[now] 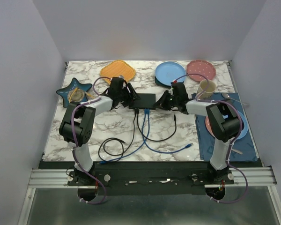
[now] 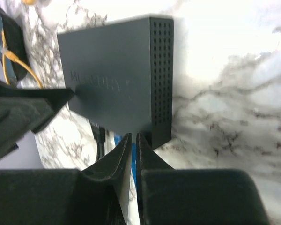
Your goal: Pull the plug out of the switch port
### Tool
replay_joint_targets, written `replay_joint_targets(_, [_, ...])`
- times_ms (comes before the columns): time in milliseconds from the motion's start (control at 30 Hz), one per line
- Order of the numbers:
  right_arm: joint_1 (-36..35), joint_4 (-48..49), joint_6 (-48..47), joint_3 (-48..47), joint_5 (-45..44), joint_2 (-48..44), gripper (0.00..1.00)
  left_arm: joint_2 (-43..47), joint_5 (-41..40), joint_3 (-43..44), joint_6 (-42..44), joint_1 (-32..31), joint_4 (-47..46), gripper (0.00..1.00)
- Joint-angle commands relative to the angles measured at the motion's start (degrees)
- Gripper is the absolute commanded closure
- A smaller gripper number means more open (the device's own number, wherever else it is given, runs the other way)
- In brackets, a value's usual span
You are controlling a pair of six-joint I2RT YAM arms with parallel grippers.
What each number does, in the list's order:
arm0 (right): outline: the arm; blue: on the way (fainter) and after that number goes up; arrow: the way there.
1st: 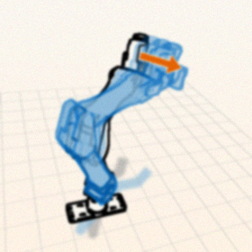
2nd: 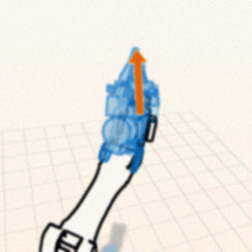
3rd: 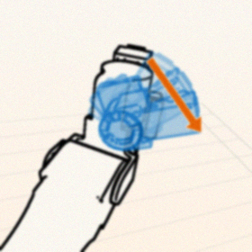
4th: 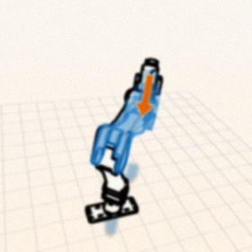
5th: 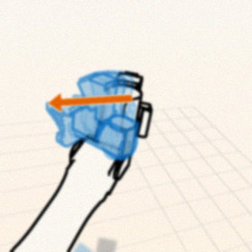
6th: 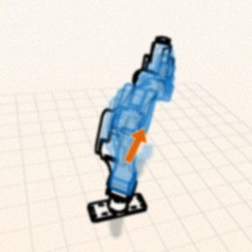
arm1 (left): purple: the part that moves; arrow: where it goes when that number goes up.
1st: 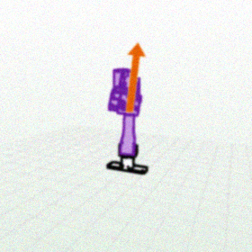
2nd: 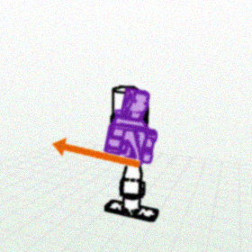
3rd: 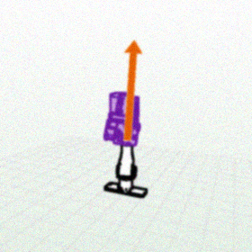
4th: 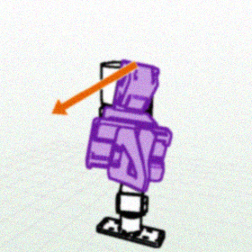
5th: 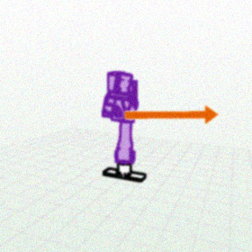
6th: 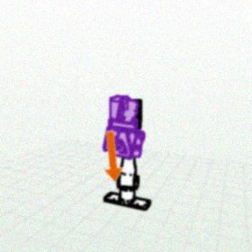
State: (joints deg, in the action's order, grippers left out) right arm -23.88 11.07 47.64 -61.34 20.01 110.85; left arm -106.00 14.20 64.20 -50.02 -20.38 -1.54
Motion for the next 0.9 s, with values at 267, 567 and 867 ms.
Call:
replay_joint_targets(267, [-2.22,10.54,5.09,11.5,5.3,-1.6,0.5,-4.57,5.14,7.52,-0.25,-0.36,-0.22,0.31])
replay_joint_targets(567, [-2.22,13.8,9.4,8.35,6.53,2.88,0.47,-7.2,6.11,5.49,-0.78,-0.36,0.92,0.34])
replay_joint_targets(867, [-2.22,14.15,12.21,6.5,5.39,4.38,0.53,-8.26,5.05,4.97,-0.34,-0.36,2.86,0.38])
